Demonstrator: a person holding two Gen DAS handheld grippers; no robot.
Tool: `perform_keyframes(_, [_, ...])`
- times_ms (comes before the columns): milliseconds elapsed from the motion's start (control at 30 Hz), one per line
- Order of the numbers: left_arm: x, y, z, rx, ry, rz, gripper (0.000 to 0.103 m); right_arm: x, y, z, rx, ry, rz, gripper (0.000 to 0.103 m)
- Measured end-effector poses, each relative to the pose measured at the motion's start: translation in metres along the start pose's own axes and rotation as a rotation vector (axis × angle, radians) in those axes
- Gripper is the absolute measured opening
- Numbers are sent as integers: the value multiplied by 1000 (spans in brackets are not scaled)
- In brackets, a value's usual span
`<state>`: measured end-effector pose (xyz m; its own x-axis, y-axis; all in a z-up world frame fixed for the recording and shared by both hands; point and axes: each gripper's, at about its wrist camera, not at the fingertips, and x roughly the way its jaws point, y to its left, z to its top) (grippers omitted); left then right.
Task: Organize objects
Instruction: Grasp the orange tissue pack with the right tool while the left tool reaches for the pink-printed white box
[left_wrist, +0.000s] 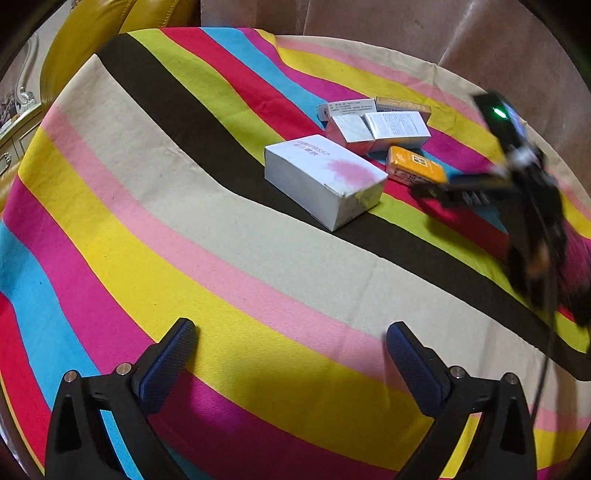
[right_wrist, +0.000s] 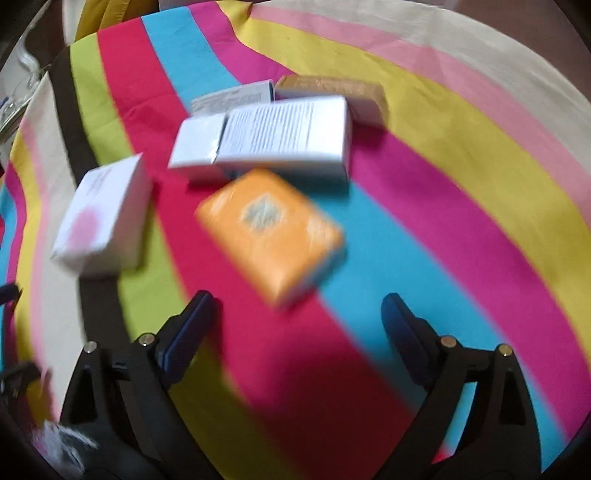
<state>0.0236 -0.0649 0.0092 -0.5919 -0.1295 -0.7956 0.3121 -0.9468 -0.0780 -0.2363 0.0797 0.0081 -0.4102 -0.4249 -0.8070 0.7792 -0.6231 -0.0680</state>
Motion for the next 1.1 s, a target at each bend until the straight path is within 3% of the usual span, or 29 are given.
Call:
perform_keyframes(133, [2, -4, 1, 20, 12, 27, 103, 16, 4, 22, -93, -3, 80, 102])
perform_keyframes(167, [2, -6, 1, 26, 15, 36, 103, 15, 7, 22, -102, -10, 114, 92])
perform_keyframes(200, [2, -7, 0, 33, 19, 44, 103, 12, 9, 22, -100, -14, 137, 74])
perform_keyframes(267, [3, -9, 0, 41, 23, 55, 103, 3, 15, 16, -89, -9, 118, 55])
perform_keyframes(467, [5, -8, 5, 23, 54, 62, 103, -58, 40, -61, 110, 26, -10, 55])
perform_keyframes(567, [11, -5, 28, -129, 105, 10, 103, -94, 58, -110, 196, -6, -81, 56])
perform_keyframes(633, [21, -6, 48, -231, 136, -37, 103, -105, 65, -123, 222, -26, -109, 56])
perform_keyframes(733, [49, -13, 82, -339, 117, 57, 103, -109, 64, -128, 226, -33, -125, 56])
perform_keyframes(767, [56, -16, 90, -346, 107, 94, 103, -107, 63, -128, 226, -37, -122, 56])
perform_keyframes(900, [82, -30, 122, -359, 94, 127, 103, -105, 59, -126, 230, -38, -111, 57])
perform_keyframes(1000, [101, -42, 131, -246, 95, 224, 103, -103, 58, -124, 233, -39, -104, 57])
perform_keyframes(1067, [100, -44, 127, -199, 79, 220, 103, -105, 61, -129, 235, -40, -102, 58])
perform_keyframes(1100, [94, -42, 123, -199, 69, 184, 103, -104, 61, -129, 235, -40, -102, 58])
